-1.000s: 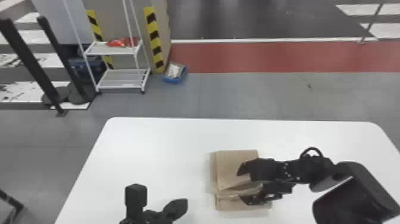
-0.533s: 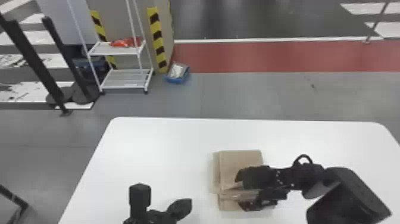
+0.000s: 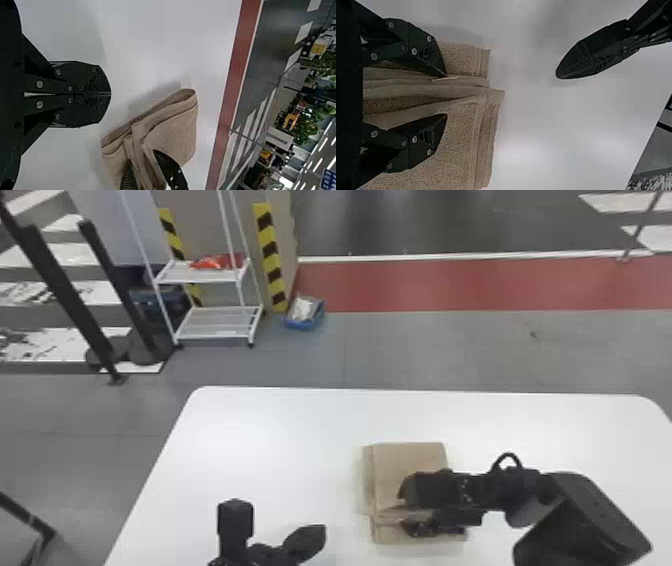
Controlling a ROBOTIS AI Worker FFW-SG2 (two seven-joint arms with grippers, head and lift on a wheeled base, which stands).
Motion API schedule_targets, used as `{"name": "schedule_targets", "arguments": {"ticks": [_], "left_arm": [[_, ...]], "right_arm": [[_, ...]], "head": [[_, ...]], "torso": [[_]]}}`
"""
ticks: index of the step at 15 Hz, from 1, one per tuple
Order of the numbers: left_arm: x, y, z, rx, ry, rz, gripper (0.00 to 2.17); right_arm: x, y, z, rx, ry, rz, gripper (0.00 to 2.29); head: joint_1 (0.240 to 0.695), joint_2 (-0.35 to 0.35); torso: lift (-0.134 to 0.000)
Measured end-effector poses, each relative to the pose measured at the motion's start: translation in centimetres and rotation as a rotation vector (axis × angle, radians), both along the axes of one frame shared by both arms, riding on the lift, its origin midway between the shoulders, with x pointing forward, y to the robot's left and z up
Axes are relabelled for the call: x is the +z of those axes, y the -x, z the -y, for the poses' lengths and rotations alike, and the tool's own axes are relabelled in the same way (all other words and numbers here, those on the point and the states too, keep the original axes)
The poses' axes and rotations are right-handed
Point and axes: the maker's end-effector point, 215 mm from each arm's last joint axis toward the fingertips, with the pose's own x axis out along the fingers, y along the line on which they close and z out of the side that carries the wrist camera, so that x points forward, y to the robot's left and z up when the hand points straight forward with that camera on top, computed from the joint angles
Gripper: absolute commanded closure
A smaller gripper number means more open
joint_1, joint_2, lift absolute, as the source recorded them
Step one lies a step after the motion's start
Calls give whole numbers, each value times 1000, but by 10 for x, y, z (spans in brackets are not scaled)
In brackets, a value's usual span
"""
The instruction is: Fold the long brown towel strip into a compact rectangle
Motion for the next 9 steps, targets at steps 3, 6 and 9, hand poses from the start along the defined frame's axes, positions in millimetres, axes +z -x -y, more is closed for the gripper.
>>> {"name": "schedule_targets", "arguments": {"ticks": [3, 6, 9], "left_arm": [[2, 2, 3, -9, 7, -1, 1382], [1, 4, 5, -14, 6, -15, 1382], [1, 4, 10, -21, 7, -18, 1382]], "right_arm": [[-2, -6, 4, -28, 4, -7, 647], [-7, -9, 8, -61, 12, -30, 1018], [-3, -14, 17, -112, 4, -43, 1177]], "head": [[695, 90], [695, 79], [695, 65]], "torso": [[0], [0], [0]]}}
